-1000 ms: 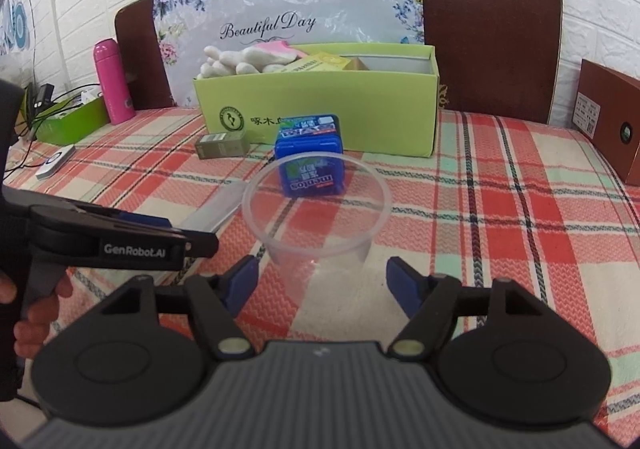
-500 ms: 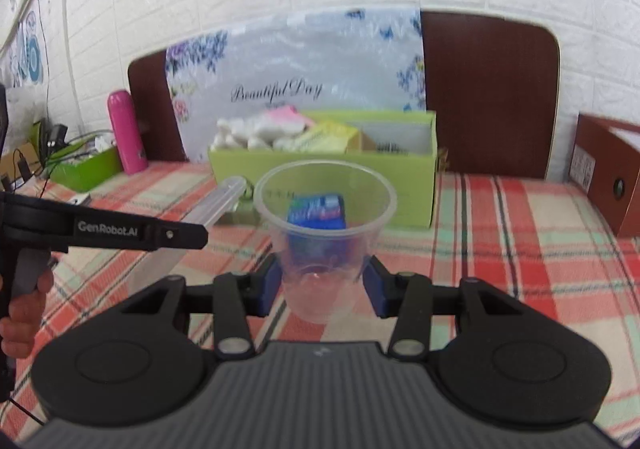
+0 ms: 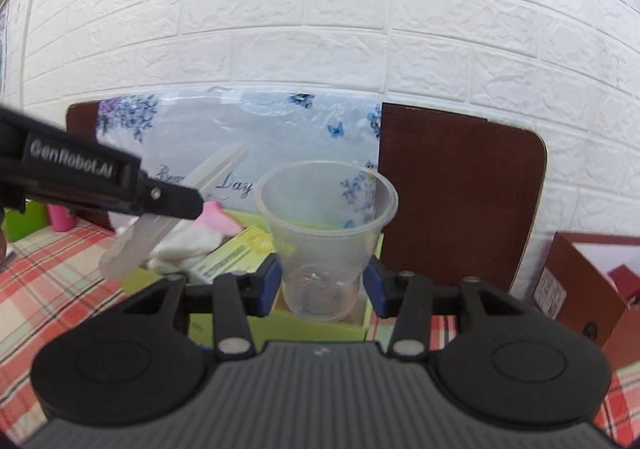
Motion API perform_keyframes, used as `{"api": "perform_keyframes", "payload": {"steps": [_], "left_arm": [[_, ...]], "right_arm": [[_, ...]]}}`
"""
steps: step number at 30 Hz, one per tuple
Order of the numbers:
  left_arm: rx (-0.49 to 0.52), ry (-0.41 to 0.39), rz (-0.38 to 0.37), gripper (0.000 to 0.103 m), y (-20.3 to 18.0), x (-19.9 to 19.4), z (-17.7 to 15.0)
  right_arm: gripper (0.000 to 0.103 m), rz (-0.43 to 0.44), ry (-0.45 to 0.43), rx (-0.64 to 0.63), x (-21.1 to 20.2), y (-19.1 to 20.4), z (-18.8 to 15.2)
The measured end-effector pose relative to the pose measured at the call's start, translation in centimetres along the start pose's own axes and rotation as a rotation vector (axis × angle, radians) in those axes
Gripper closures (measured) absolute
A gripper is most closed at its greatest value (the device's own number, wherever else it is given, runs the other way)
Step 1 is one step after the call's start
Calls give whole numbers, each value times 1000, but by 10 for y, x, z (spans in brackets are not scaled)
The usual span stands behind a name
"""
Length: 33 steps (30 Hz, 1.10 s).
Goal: Organize objects
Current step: 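Carry tube and cup into the lime-green box and release both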
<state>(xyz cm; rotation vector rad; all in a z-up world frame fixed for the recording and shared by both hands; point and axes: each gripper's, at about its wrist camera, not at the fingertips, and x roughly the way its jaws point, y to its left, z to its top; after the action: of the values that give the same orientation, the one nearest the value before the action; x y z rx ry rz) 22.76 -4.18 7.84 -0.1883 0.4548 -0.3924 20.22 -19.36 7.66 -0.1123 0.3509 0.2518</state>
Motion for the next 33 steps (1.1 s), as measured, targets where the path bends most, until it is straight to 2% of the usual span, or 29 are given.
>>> {"api": "perform_keyframes", "payload": {"steps": [5,8,9,10,11,12,14,18,24,29,33], "left_arm": [[3,5,-2,74,7,44,17],[-5,10,1,75,16,67,17],[2,7,16,72,19,75,15],[13,15,37,54,22,80,12],[17,22,64,43,26,83,8],[17,13,89,32,30,81,3],[12,-9,96,32,38,76,-6],[-9,2,90,32,44,65,-11],[20,-17,105,26,30,33,-12],[23,4,141,21,15,-6,-19],[71,31,189,18,2,-42,-36]], "right_arm": [[59,-30,4,-57,51,1,8],[56,-46,5,-76,82,0,8],[55,-58,9,-84,92,0,6],[47,-62,18,-91,100,0,3],[32,-61,45,-96,108,0,-1],[28,-63,63,-97,112,0,-7],[20,-52,67,-86,112,0,-19],[5,-58,63,11,99,-5,-30],[4,-76,46,26,63,-10,-20],[0,-74,15,11,8,0,-15],[0,-31,26,8,-41,9,-15]]}}
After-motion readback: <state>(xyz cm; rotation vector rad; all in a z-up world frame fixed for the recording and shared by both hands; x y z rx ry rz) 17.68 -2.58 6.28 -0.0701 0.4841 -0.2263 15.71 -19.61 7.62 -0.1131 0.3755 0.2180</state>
